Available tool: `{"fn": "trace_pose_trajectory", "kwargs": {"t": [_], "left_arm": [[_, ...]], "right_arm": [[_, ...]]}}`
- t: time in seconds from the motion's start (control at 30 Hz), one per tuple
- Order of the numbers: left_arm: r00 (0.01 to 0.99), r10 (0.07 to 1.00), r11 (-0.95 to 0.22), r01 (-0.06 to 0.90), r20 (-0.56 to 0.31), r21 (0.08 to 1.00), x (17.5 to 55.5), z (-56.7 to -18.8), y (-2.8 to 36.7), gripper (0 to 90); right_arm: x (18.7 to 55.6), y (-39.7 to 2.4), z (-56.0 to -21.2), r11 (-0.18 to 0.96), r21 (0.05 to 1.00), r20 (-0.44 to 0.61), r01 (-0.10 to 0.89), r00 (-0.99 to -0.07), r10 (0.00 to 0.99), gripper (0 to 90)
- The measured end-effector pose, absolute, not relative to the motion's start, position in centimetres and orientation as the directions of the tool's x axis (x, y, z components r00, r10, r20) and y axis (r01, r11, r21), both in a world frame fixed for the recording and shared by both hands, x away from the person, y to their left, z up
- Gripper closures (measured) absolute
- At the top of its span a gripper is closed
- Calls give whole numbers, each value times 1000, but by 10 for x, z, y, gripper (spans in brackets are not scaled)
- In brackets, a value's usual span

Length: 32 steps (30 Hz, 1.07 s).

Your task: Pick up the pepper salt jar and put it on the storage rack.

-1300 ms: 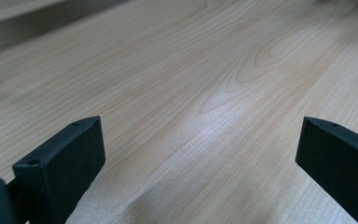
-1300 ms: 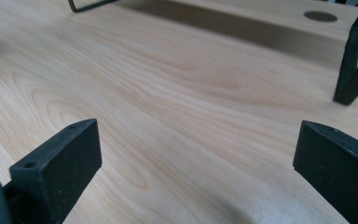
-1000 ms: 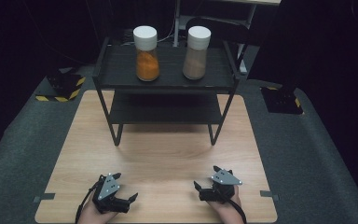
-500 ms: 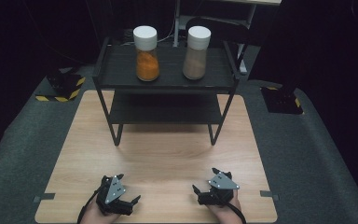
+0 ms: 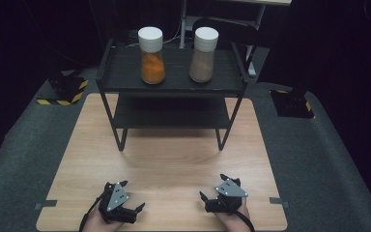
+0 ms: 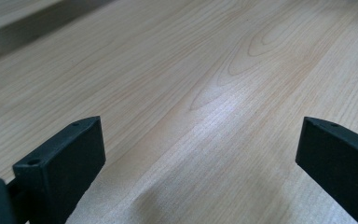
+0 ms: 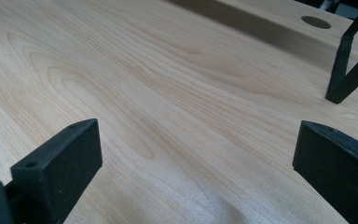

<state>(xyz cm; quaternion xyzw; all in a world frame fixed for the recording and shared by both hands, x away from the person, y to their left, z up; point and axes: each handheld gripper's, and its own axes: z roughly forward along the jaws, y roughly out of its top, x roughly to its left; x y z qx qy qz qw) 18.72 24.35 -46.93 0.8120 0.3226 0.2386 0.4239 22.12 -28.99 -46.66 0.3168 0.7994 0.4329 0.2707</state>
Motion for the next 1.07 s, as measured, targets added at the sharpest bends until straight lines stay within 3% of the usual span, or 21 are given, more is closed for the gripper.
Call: {"fn": "trace_pose_trajectory", "kwargs": {"t": [1.07], "left_arm": [[687,719,-437,328,106,837,195,-468,244,16]], "right_arm": [[217,-294,-466,430,861,-162,270,-656,737,6]]}}
